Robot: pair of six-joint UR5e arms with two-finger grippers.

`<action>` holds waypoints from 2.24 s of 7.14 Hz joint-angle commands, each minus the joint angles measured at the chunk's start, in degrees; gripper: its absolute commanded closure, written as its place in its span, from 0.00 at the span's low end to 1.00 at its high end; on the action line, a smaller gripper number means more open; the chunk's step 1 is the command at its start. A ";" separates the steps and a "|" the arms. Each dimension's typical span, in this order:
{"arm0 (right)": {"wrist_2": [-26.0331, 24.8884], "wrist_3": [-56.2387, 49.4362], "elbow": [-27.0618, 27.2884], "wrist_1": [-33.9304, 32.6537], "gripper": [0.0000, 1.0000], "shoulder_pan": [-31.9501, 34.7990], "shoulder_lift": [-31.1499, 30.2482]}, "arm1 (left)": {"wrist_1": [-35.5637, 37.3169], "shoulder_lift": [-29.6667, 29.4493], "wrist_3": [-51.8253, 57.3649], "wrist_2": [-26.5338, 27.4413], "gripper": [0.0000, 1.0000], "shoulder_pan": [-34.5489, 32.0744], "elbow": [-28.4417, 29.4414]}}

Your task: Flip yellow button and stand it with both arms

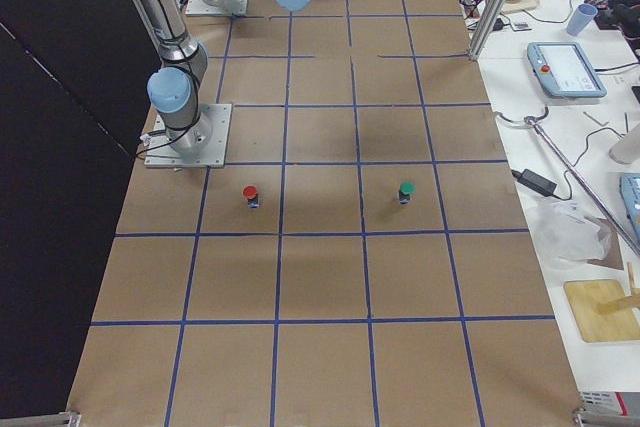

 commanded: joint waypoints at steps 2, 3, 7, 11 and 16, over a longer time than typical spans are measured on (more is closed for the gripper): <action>1.46 1.65 2.87 -0.99 0.00 0.19 -0.06 | -0.09 0.01 0.86 -0.18 0.58 0.00 -0.01; 5.56 2.26 2.79 -0.82 0.00 0.10 -0.49 | 0.00 0.01 1.30 -0.09 0.65 0.00 -0.53; 5.95 2.35 3.31 -0.64 0.00 0.10 -0.85 | -3.67 1.85 2.02 -4.72 0.86 -1.75 0.43; 5.69 2.35 4.19 -1.08 0.00 0.10 -0.76 | -15.01 7.56 -24.38 -18.76 0.89 -8.06 1.40; 6.48 1.91 4.28 -1.08 0.00 -0.34 -0.50 | -19.16 11.95 -61.55 -42.77 0.89 -22.57 1.93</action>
